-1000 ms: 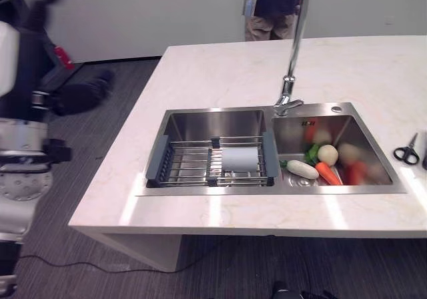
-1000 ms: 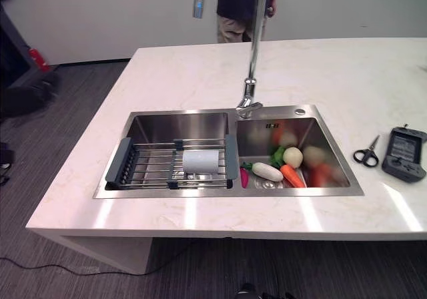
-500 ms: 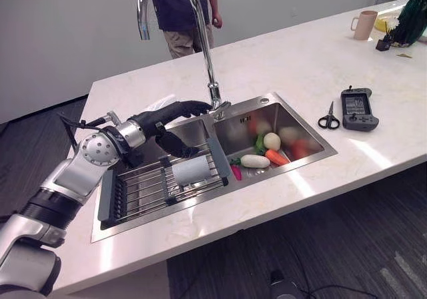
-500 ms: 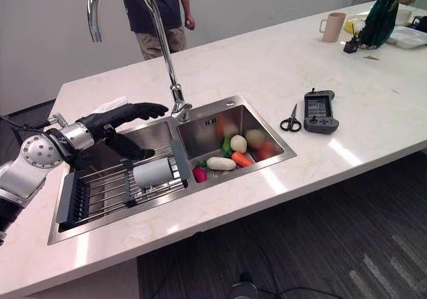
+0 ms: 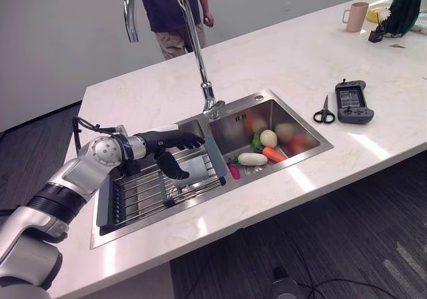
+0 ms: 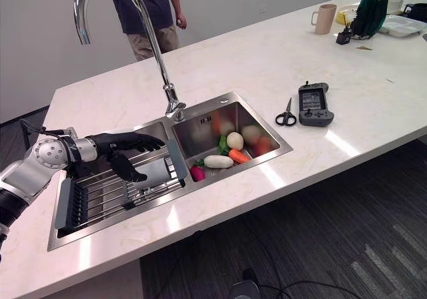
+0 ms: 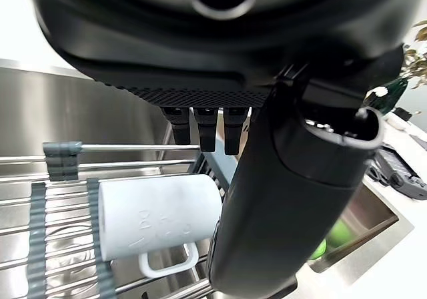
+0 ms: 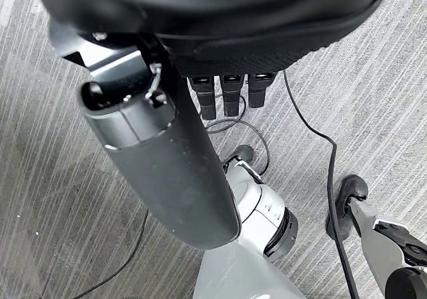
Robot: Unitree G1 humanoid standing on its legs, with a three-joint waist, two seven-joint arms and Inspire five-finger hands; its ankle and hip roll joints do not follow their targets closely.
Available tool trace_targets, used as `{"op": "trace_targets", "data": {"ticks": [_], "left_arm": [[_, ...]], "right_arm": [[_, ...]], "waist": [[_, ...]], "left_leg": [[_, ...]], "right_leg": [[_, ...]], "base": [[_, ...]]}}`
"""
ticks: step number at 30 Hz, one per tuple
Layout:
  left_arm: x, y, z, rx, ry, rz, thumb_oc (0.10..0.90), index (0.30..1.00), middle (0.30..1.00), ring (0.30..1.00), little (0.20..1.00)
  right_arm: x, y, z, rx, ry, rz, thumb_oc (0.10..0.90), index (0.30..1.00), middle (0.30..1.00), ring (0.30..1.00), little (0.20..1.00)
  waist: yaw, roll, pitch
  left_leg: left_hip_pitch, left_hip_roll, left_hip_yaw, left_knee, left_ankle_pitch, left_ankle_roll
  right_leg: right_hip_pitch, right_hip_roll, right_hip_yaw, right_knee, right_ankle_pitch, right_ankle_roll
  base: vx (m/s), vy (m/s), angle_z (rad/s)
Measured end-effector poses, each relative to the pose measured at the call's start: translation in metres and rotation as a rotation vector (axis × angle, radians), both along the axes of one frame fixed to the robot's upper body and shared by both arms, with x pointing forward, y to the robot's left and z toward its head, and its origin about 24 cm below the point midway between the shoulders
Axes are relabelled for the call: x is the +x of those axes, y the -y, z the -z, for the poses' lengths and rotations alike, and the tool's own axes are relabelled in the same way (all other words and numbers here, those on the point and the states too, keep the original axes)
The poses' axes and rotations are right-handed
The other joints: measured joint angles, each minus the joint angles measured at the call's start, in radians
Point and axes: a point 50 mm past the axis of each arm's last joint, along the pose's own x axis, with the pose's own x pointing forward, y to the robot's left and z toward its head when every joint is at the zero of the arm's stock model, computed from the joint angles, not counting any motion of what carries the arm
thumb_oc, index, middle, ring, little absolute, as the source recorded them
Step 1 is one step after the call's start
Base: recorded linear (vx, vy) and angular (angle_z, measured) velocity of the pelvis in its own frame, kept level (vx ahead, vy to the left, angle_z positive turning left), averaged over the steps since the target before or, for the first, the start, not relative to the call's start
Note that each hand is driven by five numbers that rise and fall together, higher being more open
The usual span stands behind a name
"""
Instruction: Place the dishes in the dishwasher.
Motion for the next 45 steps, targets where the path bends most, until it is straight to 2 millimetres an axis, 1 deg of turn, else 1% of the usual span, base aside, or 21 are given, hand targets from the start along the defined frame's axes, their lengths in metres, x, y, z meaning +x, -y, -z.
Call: {"op": "trace_targets", "data": {"ticks": [4, 6, 10, 14, 18, 20, 21, 24, 25, 29, 33, 37, 40, 45], "left_arm": [[0.000, -0.001, 0.001, 0.021, 0.002, -0.004, 0.800, 0.900, 0.900, 0.900, 0.900], [0.000, -0.002, 0.001, 0.047, 0.008, -0.004, 0.800, 0.900, 0.900, 0.900, 0.900], [0.000, -0.003, 0.002, 0.151, 0.040, 0.022, 0.800, 0.900, 0.900, 0.900, 0.900], [0.001, -0.005, 0.003, 0.201, 0.065, 0.028, 0.800, 0.900, 0.900, 0.900, 0.900], [0.003, -0.009, 0.002, 0.235, 0.133, -0.013, 0.800, 0.900, 0.900, 0.900, 0.900], [0.004, -0.017, 0.003, 0.251, 0.196, -0.074, 0.800, 0.900, 0.900, 0.900, 0.900], [0.004, -0.021, 0.004, 0.249, 0.201, -0.093, 0.800, 0.900, 0.900, 0.900, 0.900], [0.000, -0.032, 0.010, 0.247, 0.227, -0.141, 0.800, 0.900, 0.900, 0.900, 0.900], [-0.002, -0.034, 0.015, 0.275, 0.234, -0.149, 0.800, 0.900, 0.900, 0.900, 0.900], [-0.007, -0.038, 0.026, 0.278, 0.226, -0.166, 0.800, 0.900, 0.900, 0.900, 0.900], [-0.008, -0.037, 0.032, 0.280, 0.221, -0.176, 0.800, 0.900, 0.900, 0.900, 0.900], [-0.006, -0.030, 0.035, 0.254, 0.220, -0.175, 0.800, 0.900, 0.900, 0.900, 0.900], [-0.005, -0.032, 0.030, 0.229, 0.230, -0.201, 0.800, 0.900, 0.900, 0.900, 0.900], [-0.005, -0.024, 0.026, 0.216, 0.245, -0.179, 0.800, 0.900, 0.900, 0.900, 0.900]], "right_arm": [[0.002, 0.000, 0.000, -0.004, 0.011, -0.003, 0.800, 0.900, 0.900, 0.900, 0.900], [0.003, 0.000, 0.000, -0.005, 0.014, -0.004, 0.800, 0.900, 0.900, 0.900, 0.900], [0.011, 0.002, -0.002, -0.012, 0.045, -0.016, 0.800, 0.900, 0.900, 0.900, 0.900], [0.011, 0.005, -0.004, -0.021, 0.046, -0.018, 0.800, 0.900, 0.900, 0.900, 0.900], [0.011, 0.005, -0.004, -0.022, 0.044, -0.019, 0.800, 0.900, 0.900, 0.900, 0.900], [0.010, 0.006, -0.004, -0.023, 0.045, -0.017, 0.800, 0.900, 0.900, 0.900, 0.900], [0.011, 0.006, -0.004, -0.023, 0.045, -0.016, 0.800, 0.900, 0.900, 0.900, 0.900], [0.012, 0.006, -0.004, -0.025, 0.055, -0.023, 0.800, 0.900, 0.900, 0.900, 0.900], [0.012, 0.007, -0.005, -0.028, 0.062, -0.018, 0.800, 0.900, 0.900, 0.900, 0.900], [0.015, 0.007, -0.006, -0.030, 0.074, -0.019, 0.800, 0.900, 0.900, 0.900, 0.900], [0.015, 0.007, -0.006, -0.030, 0.077, -0.021, 0.800, 0.900, 0.900, 0.900, 0.900], [0.018, 0.008, -0.007, -0.036, 0.097, -0.033, 0.800, 0.900, 0.900, 0.900, 0.900], [0.019, 0.008, -0.008, -0.040, 0.096, -0.050, 0.800, 0.900, 0.900, 0.900, 0.900], [0.021, 0.009, -0.008, -0.045, 0.101, -0.052, 0.800, 0.900, 0.900, 0.900, 0.900]], "waist": [[0.000, 0.007, 0.010], [0.000, 0.007, 0.015], [-0.002, 0.009, 0.036], [-0.001, 0.012, 0.050], [-0.002, 0.012, 0.056], [-0.003, 0.011, 0.056], [-0.003, 0.010, 0.057], [-0.007, 0.006, 0.060], [-0.005, 0.001, 0.063], [-0.005, -0.005, 0.067], [-0.008, -0.005, 0.069], [-0.008, 0.005, 0.084], [-0.009, 0.010, 0.089], [-0.015, 0.013, 0.103]], "left_leg": [[-0.001, -0.005, 0.001, -0.002, -0.002, 0.003], [-0.001, -0.006, 0.001, -0.002, -0.007, -0.004], [-0.003, -0.006, 0.001, -0.001, -0.006, -0.004], [-0.003, -0.007, 0.001, -0.002, -0.006, -0.003], [-0.003, -0.007, 0.003, -0.001, -0.003, 0.004], [-0.002, -0.006, 0.004, -0.002, -0.003, 0.004], [-0.002, -0.006, 0.004, -0.002, -0.003, 0.004], [-0.001, -0.006, 0.004, -0.003, -0.003, 0.003], [-0.001, -0.007, 0.004, -0.003, -0.003, 0.003], [-0.001, -0.008, 0.005, -0.004, -0.003, 0.004], [-0.001, -0.016, 0.009, -0.016, 0.002, 0.008], [0.000, -0.020, 0.018, -0.016, 0.002, 0.009], [0.002, -0.019, 0.022, -0.016, 0.002, 0.009], [0.016, -0.020, 0.025, -0.029, 0.002, 0.008]], "right_leg": [[-0.002, -0.006, 0.000, -0.001, 0.002, 0.004], [-0.002, -0.007, 0.000, -0.001, 0.002, 0.004], [-0.003, -0.007, 0.002, -0.001, 0.002, 0.004], [-0.005, -0.007, 0.001, -0.002, 0.002, 0.005], [-0.005, -0.007, 0.002, -0.001, 0.002, 0.005], [-0.005, -0.006, 0.002, 0.000, 0.000, 0.007], [-0.006, -0.005, 0.002, 0.001, 0.000, 0.007], [-0.011, -0.005, 0.003, 0.004, -0.004, 0.008], [-0.010, -0.006, 0.003, 0.004, -0.004, 0.008], [-0.011, -0.008, 0.003, 0.004, -0.004, 0.009], [-0.019, -0.012, 0.007, 0.004, -0.004, 0.010], [-0.023, -0.012, 0.020, 0.005, -0.003, 0.013], [-0.023, -0.011, 0.022, 0.005, -0.003, 0.015], [-0.010, -0.011, 0.024, 0.003, -0.003, 0.015]], "base": [[0.00, 0.000, 0.00], [0.02, 0.000, 0.00], [0.01, 0.002, 0.00], [0.00, 0.000, 0.00], [0.01, -0.001, 0.00], [0.04, -0.003, -0.02], [0.05, 0.002, -0.02], [0.03, 0.005, 0.00], [0.04, 0.007, 0.00], [0.02, 0.004, 0.00], [0.01, 0.003, -0.01], [0.02, 0.008, -0.06], [0.01, 0.001, -0.04], [0.03, -0.002, -0.02]]}}
